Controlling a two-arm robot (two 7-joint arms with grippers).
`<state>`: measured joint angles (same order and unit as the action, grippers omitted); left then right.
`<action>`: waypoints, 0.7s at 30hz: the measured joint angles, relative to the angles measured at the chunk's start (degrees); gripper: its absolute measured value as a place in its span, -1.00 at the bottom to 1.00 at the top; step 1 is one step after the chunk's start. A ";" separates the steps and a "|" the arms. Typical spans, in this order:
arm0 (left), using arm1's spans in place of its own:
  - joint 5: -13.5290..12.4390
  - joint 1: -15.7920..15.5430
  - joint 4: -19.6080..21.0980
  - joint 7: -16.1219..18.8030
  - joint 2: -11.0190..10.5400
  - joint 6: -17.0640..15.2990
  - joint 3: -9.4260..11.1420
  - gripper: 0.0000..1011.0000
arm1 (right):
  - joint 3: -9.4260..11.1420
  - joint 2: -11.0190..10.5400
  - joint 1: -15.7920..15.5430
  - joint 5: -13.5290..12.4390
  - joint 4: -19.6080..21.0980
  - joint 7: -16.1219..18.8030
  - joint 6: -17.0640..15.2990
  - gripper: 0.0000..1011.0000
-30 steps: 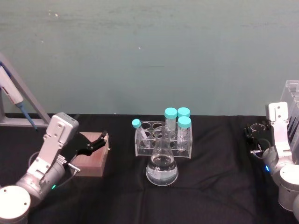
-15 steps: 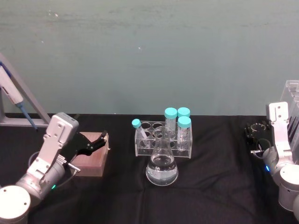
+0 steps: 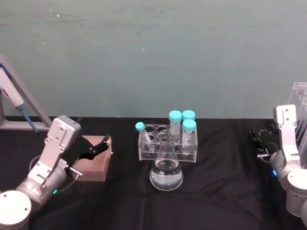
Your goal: Place the experimental apparatus aside using one hand.
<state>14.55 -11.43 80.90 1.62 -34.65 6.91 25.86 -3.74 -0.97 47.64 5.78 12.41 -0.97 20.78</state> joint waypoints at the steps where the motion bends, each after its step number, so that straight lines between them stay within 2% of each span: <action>1: 0.00 0.00 0.00 0.00 0.00 0.00 0.00 0.98 | 0.00 0.00 0.00 -0.01 0.00 0.00 -0.01 0.26; 3: 0.00 0.00 0.00 0.00 0.00 0.00 0.00 0.98 | 0.00 0.00 0.00 -0.01 0.00 0.00 -0.01 0.41; 5: 0.00 0.00 0.00 0.00 0.00 0.00 0.00 0.98 | 0.00 0.00 0.00 -0.01 0.00 0.00 -0.02 0.48; 6: 0.00 0.00 0.00 0.00 0.00 0.00 0.00 0.98 | 0.00 0.00 0.00 -0.01 0.00 0.00 -0.03 0.59; 15: 0.00 0.00 0.00 0.00 0.00 0.00 0.00 0.98 | 0.00 0.00 0.00 -0.01 0.00 0.00 -0.04 0.98; 21: 0.00 0.00 0.00 0.00 0.00 0.00 0.00 0.98 | 0.00 0.00 0.00 0.00 0.00 0.00 -0.04 0.98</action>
<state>14.55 -11.43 80.90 1.62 -34.64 6.91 25.86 -3.74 -0.97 47.64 5.78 12.41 -0.97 20.74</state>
